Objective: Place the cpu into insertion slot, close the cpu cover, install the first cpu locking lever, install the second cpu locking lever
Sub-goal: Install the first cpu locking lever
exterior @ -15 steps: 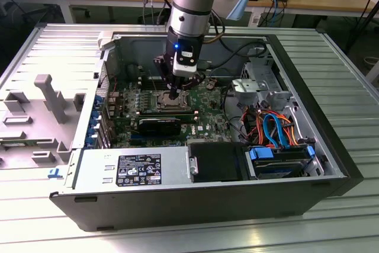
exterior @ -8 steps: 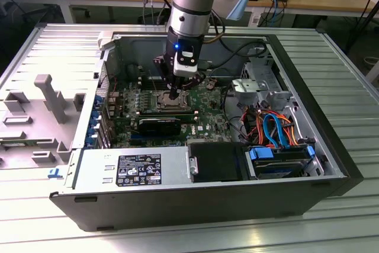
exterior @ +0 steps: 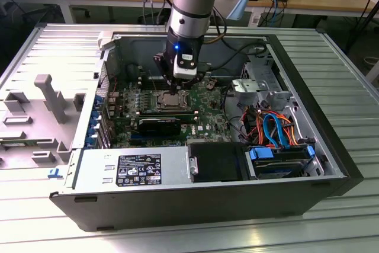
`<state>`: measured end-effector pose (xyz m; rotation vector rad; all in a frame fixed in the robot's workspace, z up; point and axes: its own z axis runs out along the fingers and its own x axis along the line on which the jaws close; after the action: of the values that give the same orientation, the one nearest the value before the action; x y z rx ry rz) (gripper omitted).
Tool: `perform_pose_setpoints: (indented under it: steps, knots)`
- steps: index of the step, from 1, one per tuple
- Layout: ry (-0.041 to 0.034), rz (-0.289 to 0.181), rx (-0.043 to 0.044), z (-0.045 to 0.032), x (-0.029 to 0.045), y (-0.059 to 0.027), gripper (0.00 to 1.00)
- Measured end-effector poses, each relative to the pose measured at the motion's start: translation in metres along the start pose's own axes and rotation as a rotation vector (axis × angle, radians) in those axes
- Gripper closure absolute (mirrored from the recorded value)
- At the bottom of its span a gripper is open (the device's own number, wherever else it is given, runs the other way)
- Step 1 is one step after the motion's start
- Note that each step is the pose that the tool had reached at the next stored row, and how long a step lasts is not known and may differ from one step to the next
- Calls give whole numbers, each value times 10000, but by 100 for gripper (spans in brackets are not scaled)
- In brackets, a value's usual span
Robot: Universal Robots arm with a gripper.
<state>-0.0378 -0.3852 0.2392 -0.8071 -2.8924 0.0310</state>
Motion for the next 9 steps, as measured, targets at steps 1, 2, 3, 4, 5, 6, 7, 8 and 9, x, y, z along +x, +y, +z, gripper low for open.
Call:
perform_pose_setpoints:
  steps: [1,2,3,4,5,6,7,8,9]
  knots:
    - [78,-22,-129,0,0,0,89]
    - [109,-31,-181,0,1,0,89]
    - [109,-39,-183,0,1,0,89]
    - [109,-59,-179,0,0,0,89]
    - [108,-86,-175,0,0,0,89]
    - [108,-102,-173,0,0,0,89]
    - [107,-118,-171,0,0,0,89]
    - [106,-135,-170,0,0,0,89]
    - [106,-146,-168,0,0,0,89]
